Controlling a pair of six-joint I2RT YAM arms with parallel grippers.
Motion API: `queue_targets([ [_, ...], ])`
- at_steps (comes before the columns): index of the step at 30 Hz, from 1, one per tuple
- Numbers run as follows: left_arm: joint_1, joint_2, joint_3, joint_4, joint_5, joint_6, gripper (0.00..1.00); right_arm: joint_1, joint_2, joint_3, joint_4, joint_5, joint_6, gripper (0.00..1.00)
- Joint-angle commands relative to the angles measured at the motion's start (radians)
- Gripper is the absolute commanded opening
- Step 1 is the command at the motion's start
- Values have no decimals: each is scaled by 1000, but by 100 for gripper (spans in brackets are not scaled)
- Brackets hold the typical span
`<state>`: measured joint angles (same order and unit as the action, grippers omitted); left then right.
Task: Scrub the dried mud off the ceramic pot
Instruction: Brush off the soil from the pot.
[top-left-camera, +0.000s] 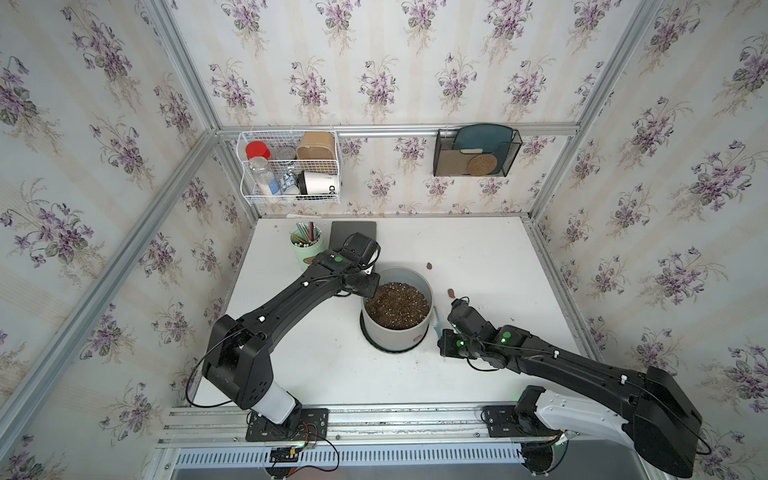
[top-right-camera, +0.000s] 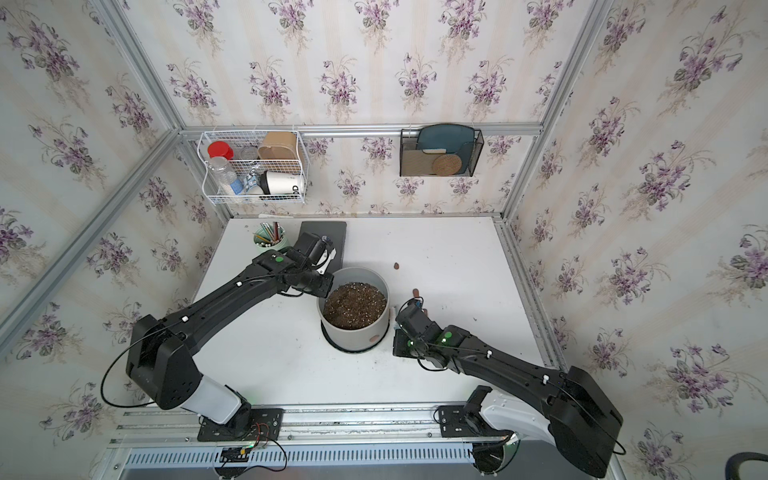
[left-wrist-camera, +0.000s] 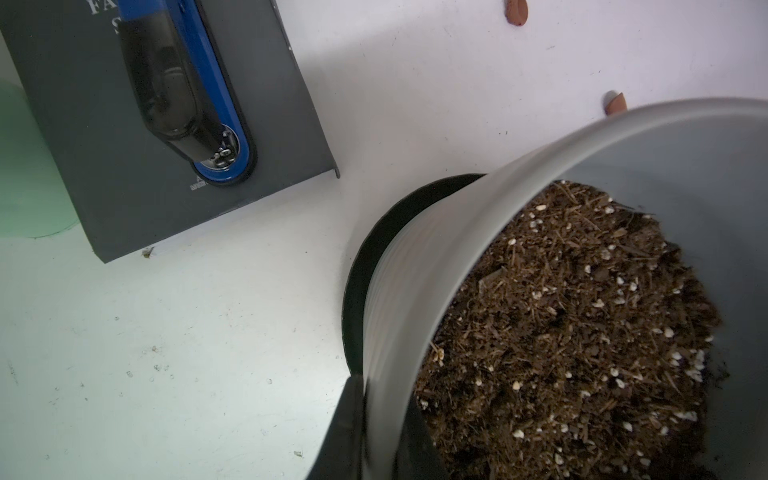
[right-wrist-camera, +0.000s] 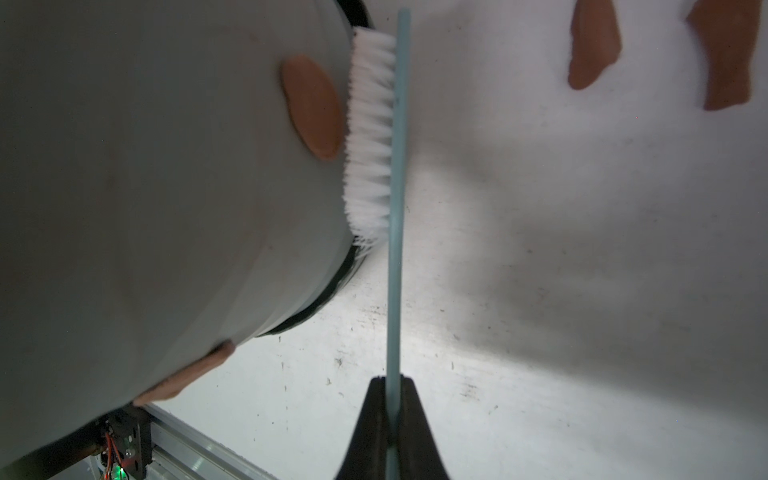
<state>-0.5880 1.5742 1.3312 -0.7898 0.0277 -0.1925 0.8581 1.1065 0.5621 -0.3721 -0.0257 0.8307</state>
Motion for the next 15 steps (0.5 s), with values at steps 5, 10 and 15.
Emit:
queue_targets([
  [5, 2, 2, -4, 55, 114, -50, 0, 2, 1, -10, 92, -33, 19, 0],
  [10, -1, 3, -9, 54, 113, -46, 0, 2, -5, 7, 98, -37, 18, 0],
  [15, -1, 1, -8, 46, 101, -36, 0, 1, -32, 23, 70, -14, 15, 0],
])
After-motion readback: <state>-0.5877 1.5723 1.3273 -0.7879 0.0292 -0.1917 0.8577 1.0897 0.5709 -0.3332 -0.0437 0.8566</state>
